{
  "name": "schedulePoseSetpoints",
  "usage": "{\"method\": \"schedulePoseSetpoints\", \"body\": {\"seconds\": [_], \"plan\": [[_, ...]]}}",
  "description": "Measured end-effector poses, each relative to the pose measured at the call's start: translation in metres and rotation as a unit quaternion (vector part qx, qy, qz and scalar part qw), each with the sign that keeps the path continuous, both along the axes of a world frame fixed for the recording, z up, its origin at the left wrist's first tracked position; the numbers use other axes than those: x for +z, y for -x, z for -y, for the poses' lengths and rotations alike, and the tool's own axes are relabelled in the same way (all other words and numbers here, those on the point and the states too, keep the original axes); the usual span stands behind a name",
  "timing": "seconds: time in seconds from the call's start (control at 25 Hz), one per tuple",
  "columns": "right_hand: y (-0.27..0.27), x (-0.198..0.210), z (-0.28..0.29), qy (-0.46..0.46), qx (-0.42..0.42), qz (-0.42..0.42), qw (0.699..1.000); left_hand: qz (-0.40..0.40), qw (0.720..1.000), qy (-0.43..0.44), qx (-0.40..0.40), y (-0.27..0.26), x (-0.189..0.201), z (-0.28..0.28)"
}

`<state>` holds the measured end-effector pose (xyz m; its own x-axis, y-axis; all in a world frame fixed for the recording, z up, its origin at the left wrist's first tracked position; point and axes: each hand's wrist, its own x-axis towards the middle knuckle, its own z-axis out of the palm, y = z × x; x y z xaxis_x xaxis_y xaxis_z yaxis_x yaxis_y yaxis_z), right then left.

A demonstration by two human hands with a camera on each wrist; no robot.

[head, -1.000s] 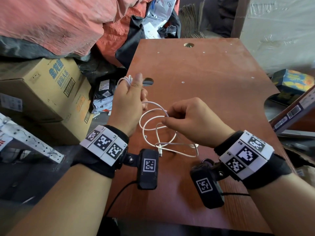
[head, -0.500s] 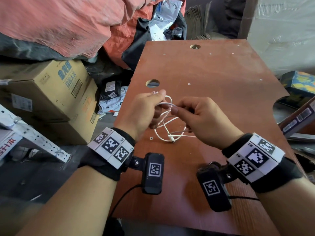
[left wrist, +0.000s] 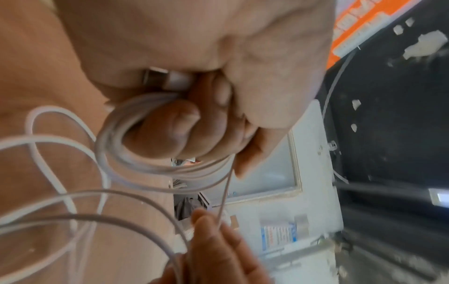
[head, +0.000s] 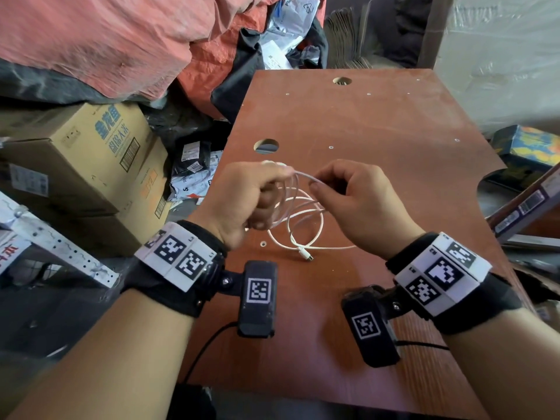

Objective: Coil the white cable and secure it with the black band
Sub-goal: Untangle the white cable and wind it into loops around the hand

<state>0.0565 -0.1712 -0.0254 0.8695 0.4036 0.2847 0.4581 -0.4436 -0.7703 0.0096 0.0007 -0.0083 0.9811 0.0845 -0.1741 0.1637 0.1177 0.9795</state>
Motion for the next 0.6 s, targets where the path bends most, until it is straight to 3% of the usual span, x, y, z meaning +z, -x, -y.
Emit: {"method": "schedulePoseSetpoints", "body": {"seconds": [0.2, 0.6], "plan": [[-0.001, 0.001, 0.003, -0.025, -0.023, -0.006, 0.999, 0.003, 0.984, 0.177, 0.036, 0.000, 0.006, -0.017], [0.000, -0.003, 0.002, -0.072, -0.003, -0.052, 0.996, -0.002, 0.982, 0.187, 0.013, 0.001, 0.008, -0.020]]}}
